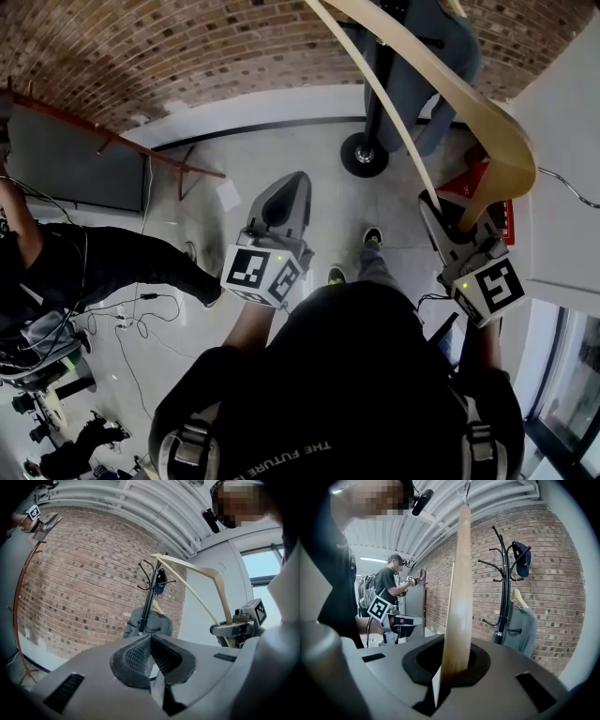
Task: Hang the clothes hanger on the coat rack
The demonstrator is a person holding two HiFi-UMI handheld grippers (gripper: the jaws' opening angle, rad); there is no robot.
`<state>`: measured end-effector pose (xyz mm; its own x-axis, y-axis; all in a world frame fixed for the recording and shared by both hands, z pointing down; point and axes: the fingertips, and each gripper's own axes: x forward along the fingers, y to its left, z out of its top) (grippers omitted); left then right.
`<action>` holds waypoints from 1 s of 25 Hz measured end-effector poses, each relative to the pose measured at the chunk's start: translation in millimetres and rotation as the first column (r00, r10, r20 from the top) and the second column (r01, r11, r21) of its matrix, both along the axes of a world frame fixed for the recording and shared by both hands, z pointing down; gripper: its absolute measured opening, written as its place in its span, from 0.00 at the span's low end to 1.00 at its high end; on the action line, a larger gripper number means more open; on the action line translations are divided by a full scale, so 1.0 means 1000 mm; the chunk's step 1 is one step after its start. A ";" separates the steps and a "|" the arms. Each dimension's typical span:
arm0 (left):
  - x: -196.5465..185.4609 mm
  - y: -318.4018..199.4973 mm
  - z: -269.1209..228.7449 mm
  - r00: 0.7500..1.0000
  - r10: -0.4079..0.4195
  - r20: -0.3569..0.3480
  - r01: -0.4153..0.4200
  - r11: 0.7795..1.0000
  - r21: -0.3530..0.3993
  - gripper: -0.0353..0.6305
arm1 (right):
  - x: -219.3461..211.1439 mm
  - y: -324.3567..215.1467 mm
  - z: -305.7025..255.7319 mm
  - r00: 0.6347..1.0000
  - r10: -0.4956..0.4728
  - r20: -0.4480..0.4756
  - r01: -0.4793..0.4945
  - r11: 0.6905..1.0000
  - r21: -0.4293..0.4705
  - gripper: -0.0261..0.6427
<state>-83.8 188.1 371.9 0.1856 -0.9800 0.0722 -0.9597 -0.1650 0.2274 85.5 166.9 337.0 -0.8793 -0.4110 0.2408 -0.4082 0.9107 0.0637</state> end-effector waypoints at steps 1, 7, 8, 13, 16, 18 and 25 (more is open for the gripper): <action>0.002 -0.010 -0.001 1.000 0.000 0.004 0.000 1.000 0.004 0.08 | 0.003 -0.009 0.001 1.000 -0.005 -0.002 0.005 1.000 0.006 0.08; 0.021 -0.082 -0.012 0.999 0.011 0.031 -0.012 0.999 0.034 0.08 | 0.015 -0.074 0.002 0.999 -0.035 -0.018 0.036 0.999 0.038 0.08; 0.024 -0.094 -0.014 0.999 0.011 0.035 -0.012 0.999 0.036 0.08 | 0.018 -0.085 0.001 0.999 -0.039 -0.019 0.039 0.998 0.040 0.08; 0.041 -0.142 -0.019 0.998 0.012 0.055 -0.014 0.999 0.033 0.08 | 0.034 -0.136 0.001 0.999 -0.050 -0.017 0.050 0.999 0.016 0.08; 0.047 -0.160 -0.017 0.998 0.006 0.063 -0.007 1.000 0.014 0.08 | 0.040 -0.159 0.007 0.998 -0.055 -0.024 0.054 0.998 -0.012 0.08; 0.049 -0.170 -0.017 0.997 -0.002 0.071 0.002 1.000 0.006 0.08 | 0.042 -0.173 0.007 0.998 -0.064 -0.019 0.063 0.998 -0.031 0.08; 0.054 -0.191 -0.010 0.997 -0.025 0.076 0.026 0.999 -0.019 0.08 | 0.045 -0.202 0.014 0.995 -0.095 -0.023 0.094 0.995 -0.040 0.08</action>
